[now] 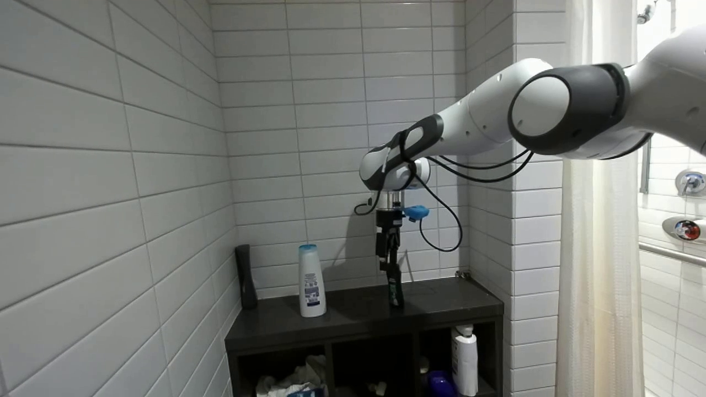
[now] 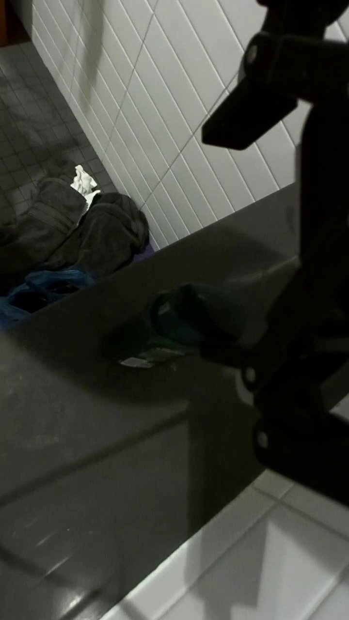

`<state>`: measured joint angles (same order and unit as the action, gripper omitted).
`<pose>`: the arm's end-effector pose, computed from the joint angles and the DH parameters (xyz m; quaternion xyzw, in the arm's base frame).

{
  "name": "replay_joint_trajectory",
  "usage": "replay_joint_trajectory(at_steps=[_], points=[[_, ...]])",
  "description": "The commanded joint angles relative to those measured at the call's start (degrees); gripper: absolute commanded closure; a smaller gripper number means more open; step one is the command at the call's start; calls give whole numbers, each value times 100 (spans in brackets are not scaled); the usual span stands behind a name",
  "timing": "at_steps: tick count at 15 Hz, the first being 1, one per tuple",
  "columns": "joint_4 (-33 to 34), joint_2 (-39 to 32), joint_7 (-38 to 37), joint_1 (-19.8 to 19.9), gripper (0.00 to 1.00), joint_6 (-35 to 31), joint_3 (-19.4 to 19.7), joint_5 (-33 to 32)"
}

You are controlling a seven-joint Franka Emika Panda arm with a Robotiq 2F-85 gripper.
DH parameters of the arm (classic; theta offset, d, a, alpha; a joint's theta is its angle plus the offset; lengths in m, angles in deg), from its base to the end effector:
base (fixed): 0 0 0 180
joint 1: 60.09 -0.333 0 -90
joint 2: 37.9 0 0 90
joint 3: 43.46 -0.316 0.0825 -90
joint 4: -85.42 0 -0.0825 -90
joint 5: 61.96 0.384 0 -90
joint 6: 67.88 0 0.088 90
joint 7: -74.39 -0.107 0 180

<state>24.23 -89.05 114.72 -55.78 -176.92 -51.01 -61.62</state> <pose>0.7662 0.0109 0.2890 -0.9356 -0.3480 0.0067 0.0599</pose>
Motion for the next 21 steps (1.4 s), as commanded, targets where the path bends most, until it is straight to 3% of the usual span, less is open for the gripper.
replay_joint_trajectory(at_steps=[1, 21], points=[[332, -143, -385, -95, 0, 304, 96, 17], [1063, -487, -1383, -90, 0, 1115, -13, 272]])
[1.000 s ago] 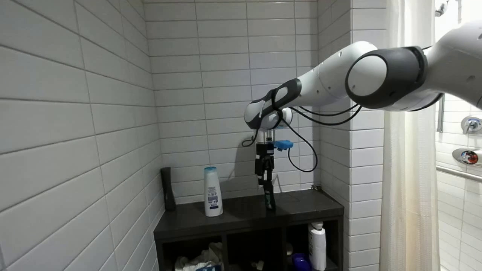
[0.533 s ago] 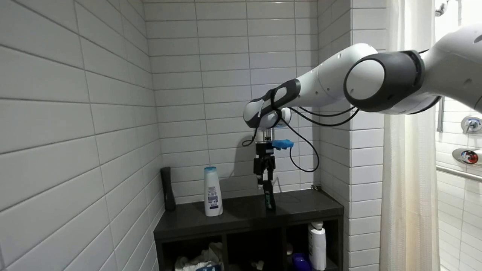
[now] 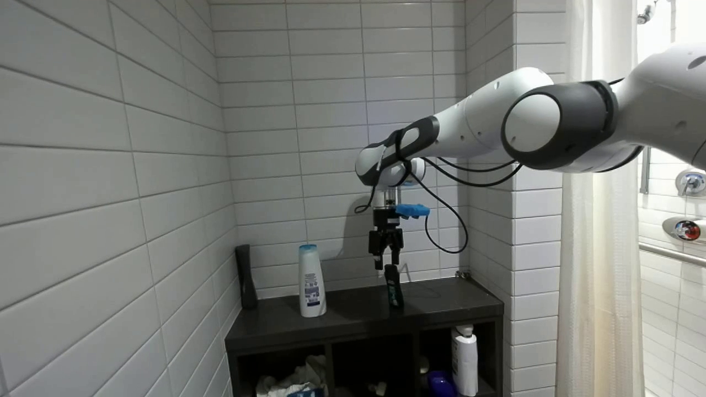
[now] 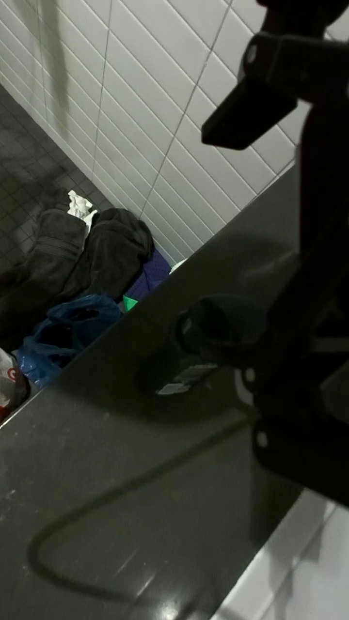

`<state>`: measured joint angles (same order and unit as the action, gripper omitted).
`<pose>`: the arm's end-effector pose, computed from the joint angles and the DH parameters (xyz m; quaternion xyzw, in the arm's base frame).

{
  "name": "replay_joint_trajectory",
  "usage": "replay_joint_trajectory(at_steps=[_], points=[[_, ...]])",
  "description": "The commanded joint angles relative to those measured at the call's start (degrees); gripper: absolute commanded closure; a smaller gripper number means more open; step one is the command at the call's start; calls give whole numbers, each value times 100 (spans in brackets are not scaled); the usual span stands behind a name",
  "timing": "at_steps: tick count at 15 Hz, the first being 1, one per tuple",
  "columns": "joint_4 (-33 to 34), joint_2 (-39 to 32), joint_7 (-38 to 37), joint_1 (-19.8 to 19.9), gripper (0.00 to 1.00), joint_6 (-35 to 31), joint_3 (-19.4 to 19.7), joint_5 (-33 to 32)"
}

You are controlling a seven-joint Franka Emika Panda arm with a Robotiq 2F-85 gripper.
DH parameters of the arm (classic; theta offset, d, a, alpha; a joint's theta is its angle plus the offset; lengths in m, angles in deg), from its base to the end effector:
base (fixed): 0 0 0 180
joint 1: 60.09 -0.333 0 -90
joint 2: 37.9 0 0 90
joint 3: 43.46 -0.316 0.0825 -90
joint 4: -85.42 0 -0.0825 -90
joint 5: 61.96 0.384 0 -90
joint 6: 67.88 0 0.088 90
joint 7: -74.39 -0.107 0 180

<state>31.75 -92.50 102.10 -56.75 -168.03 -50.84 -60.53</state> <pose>0.7678 0.0193 0.2919 -0.9644 -0.2470 0.0521 0.0786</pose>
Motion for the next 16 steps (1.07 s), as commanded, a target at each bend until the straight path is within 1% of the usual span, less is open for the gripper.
replay_joint_trajectory(at_steps=[1, 2, 16], points=[[337, -153, -140, 15, 0, 257, -39, 207], [60, -27, -29, 0, 0, 62, -3, 81], [163, -80, -62, 1, 0, 127, -20, 109]])
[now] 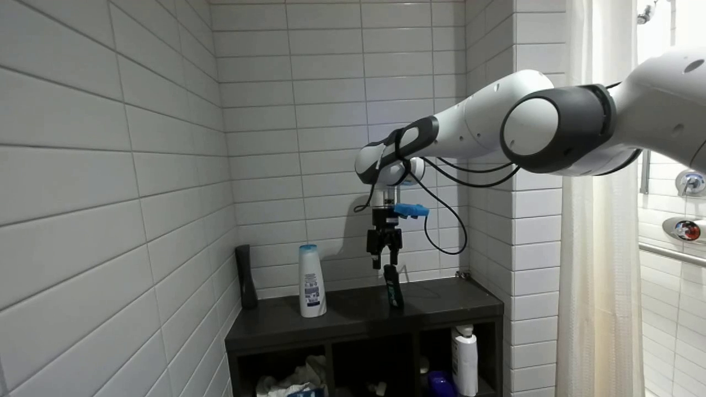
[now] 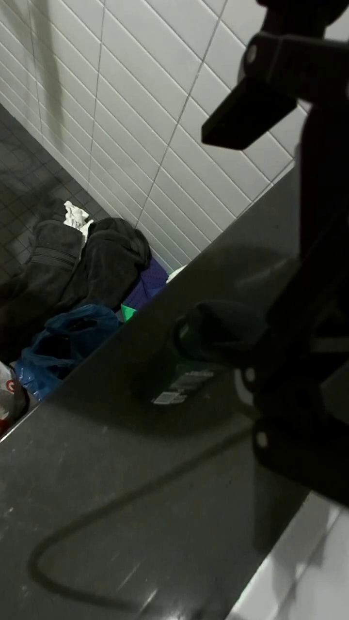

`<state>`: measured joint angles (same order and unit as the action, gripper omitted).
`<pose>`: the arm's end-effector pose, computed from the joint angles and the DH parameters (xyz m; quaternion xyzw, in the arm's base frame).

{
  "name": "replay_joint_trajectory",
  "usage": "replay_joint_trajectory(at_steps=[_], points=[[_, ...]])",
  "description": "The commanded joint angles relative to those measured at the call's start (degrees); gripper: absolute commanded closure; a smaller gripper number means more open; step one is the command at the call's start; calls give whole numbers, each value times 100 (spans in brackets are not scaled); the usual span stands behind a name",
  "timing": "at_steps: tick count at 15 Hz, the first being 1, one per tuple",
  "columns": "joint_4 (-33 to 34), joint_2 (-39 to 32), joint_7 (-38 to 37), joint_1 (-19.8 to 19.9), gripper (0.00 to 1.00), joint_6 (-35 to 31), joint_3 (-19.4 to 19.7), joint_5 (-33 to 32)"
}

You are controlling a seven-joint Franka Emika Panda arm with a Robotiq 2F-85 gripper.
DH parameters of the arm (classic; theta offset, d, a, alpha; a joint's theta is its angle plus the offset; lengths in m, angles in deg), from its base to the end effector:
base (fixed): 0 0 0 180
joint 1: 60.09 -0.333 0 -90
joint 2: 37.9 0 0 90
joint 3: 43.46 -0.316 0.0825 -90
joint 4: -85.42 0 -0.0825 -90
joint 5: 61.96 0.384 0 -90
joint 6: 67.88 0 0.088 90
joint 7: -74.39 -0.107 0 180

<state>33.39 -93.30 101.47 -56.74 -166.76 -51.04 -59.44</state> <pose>0.7691 0.0215 0.2932 -0.9651 -0.2400 0.0537 0.0901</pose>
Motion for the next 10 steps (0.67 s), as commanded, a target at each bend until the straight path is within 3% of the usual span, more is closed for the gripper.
replay_joint_trajectory(at_steps=[1, 10], points=[[1, 0, 0, 0, 0, 0, 0, 0], [103, -68, -261, 33, 0, 85, 76, 23]])
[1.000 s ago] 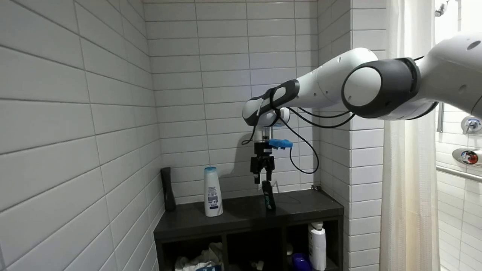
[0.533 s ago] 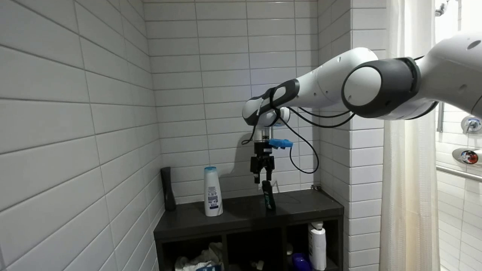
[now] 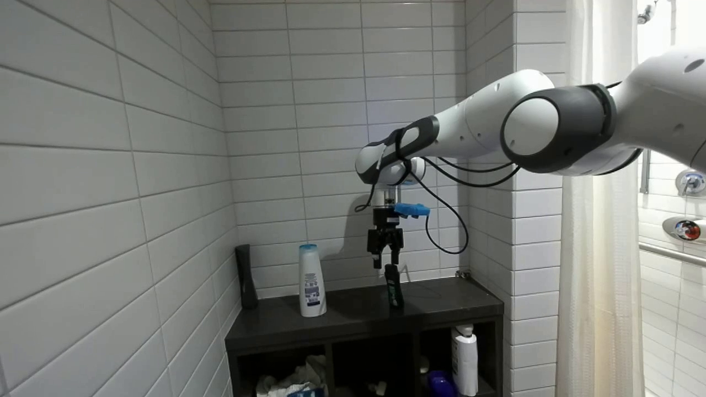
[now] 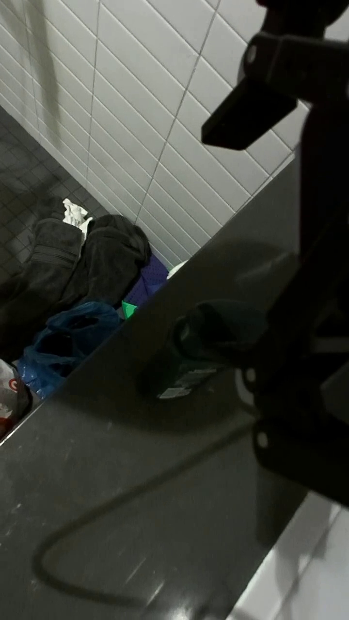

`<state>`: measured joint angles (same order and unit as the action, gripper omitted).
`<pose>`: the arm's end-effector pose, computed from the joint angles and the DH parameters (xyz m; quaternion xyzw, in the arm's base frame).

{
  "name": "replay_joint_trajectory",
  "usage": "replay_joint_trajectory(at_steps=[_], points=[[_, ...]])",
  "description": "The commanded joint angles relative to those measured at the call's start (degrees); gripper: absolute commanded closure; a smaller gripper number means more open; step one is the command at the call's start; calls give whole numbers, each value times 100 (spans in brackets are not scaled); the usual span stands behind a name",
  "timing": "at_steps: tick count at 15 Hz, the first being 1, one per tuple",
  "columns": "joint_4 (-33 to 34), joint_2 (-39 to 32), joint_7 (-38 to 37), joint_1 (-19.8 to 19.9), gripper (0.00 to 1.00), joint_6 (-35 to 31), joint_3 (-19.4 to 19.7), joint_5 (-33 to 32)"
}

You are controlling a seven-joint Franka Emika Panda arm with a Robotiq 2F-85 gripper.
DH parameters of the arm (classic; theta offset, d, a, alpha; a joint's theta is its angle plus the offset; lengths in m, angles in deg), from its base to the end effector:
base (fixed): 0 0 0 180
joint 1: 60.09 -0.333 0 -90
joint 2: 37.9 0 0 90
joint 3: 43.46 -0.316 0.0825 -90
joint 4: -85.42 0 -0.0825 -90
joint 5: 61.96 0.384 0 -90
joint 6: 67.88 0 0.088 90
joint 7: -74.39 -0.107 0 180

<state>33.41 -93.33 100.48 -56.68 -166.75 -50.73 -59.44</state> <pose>0.7692 0.0181 0.2927 -0.9678 -0.2295 0.0551 0.0876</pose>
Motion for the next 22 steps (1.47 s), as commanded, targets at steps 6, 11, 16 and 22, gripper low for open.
replay_joint_trajectory(at_steps=[6, 11, 16, 22], points=[[101, -87, -299, 143, 0, 91, 51, 30], [201, -187, -341, 189, 0, 186, 111, -45], [417, -342, -289, 152, 0, 456, 264, -73], [267, -594, -87, 357, 0, 397, 486, -292]])
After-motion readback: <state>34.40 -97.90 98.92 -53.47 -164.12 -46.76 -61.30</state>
